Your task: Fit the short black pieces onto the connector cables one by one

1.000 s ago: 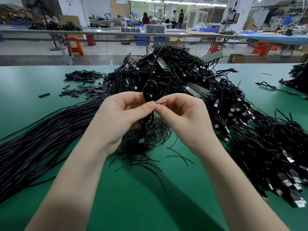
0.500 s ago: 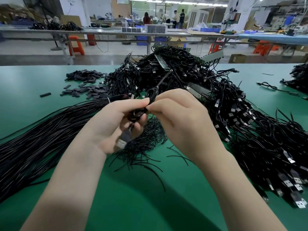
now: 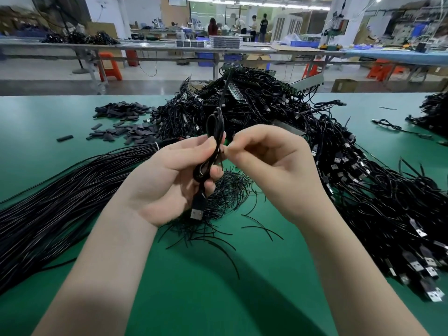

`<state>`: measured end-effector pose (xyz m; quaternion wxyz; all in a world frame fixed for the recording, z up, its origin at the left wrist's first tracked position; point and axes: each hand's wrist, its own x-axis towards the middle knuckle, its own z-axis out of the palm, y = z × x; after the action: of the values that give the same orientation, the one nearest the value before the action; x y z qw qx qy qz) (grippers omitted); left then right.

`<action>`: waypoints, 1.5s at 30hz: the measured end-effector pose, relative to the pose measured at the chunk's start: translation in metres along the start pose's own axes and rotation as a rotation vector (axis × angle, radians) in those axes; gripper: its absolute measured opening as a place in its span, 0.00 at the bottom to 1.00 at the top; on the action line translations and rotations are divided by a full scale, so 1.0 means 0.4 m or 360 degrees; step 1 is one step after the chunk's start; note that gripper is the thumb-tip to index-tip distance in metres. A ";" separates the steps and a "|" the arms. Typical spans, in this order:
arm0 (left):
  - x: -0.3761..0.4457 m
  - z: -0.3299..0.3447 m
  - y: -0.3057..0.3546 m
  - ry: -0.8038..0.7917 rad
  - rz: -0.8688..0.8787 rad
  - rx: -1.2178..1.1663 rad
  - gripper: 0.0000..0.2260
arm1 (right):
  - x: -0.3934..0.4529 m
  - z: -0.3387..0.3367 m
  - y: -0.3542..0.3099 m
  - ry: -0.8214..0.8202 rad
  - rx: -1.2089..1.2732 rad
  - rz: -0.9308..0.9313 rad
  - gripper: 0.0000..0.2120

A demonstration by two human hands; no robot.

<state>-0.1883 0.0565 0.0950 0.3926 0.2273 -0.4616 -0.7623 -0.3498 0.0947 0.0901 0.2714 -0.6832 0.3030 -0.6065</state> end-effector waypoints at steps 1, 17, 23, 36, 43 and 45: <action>-0.002 -0.001 -0.001 -0.0037 0.0064 0.0033 0.04 | 0.001 0.004 0.000 0.0030 0.0202 0.0119 0.10; -0.004 -0.005 -0.006 0.0315 0.0701 0.0690 0.07 | -0.004 0.005 -0.003 -0.0126 0.0468 0.1240 0.11; -0.007 -0.008 -0.006 0.0280 0.0738 0.0877 0.09 | -0.006 0.002 0.009 0.0039 0.0463 0.1231 0.10; 0.001 -0.002 -0.016 0.0236 0.0757 0.0893 0.07 | -0.006 0.011 0.017 0.0142 0.0657 0.1141 0.10; -0.004 -0.001 -0.011 0.0210 0.0737 0.0910 0.07 | -0.005 0.007 0.007 0.0025 0.0692 0.1186 0.05; -0.004 -0.001 -0.011 0.0257 0.0754 0.0949 0.07 | -0.005 0.012 0.003 0.0069 0.0662 0.1157 0.05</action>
<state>-0.1888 0.0586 0.0911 0.5096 0.2778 -0.6703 -0.4625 -0.3454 0.0953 0.0873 0.5935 -0.4493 0.4011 -0.5338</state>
